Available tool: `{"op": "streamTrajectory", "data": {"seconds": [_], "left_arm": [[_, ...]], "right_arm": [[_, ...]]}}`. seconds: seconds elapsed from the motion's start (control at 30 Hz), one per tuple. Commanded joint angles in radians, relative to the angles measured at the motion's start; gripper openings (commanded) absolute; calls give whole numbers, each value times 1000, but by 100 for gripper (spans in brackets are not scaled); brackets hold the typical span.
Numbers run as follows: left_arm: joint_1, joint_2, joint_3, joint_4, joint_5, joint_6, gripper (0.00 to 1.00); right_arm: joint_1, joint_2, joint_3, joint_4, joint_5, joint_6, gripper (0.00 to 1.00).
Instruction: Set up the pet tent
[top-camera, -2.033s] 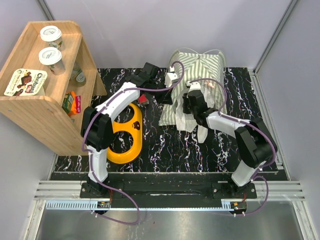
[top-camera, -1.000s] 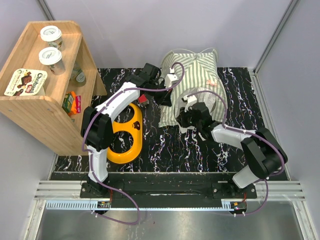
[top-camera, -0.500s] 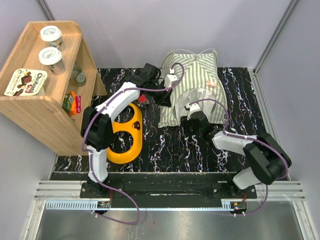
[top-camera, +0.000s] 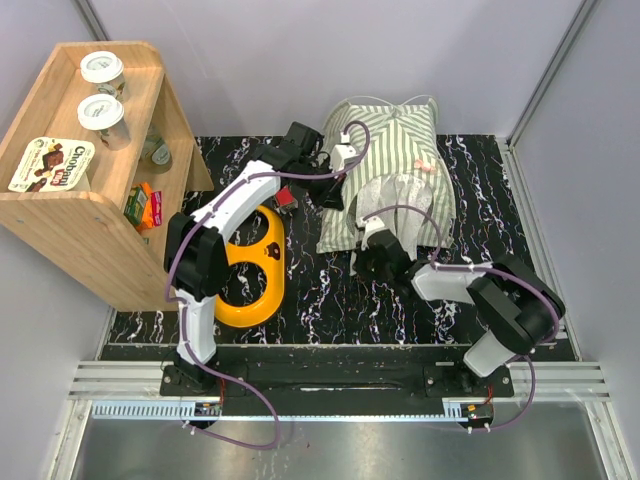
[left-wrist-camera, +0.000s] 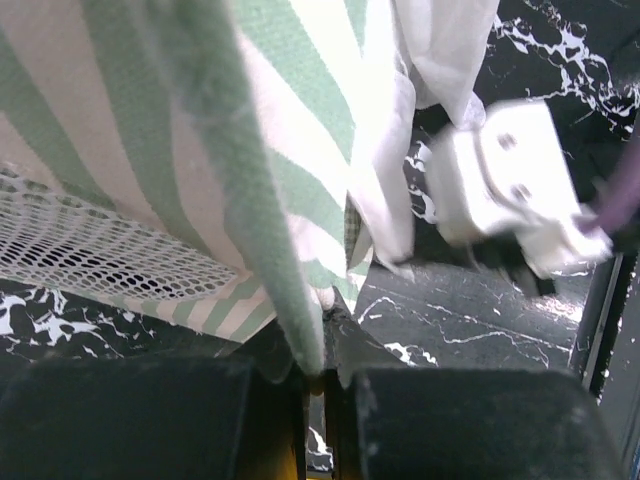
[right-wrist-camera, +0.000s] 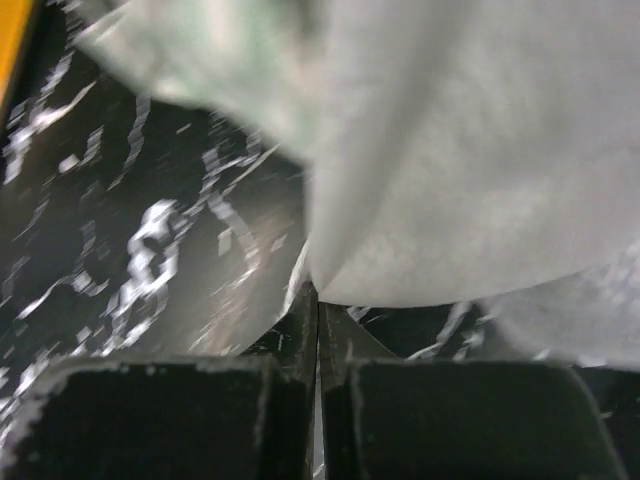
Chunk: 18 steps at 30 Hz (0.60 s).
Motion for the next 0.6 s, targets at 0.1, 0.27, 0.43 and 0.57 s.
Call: {"op": "streamTrajectory", "data": {"seconds": [0.1,0.27,0.43,0.57], "left_arm": [[-4,37,81,5,18,22,0],[-1,-14,38,1,-28,42,42],[11,-152,-54,-4,-75,74,90],[23,-278,-124,-60,-142,120,99]], "right_arm": [[77,-155,-94,16,-52,26,11],[75,-176,-47,-64,-73,-3,42],[77,-261,11,-174,-90,-47,50],[77,-330,77,-274,-122,-106,55]]}}
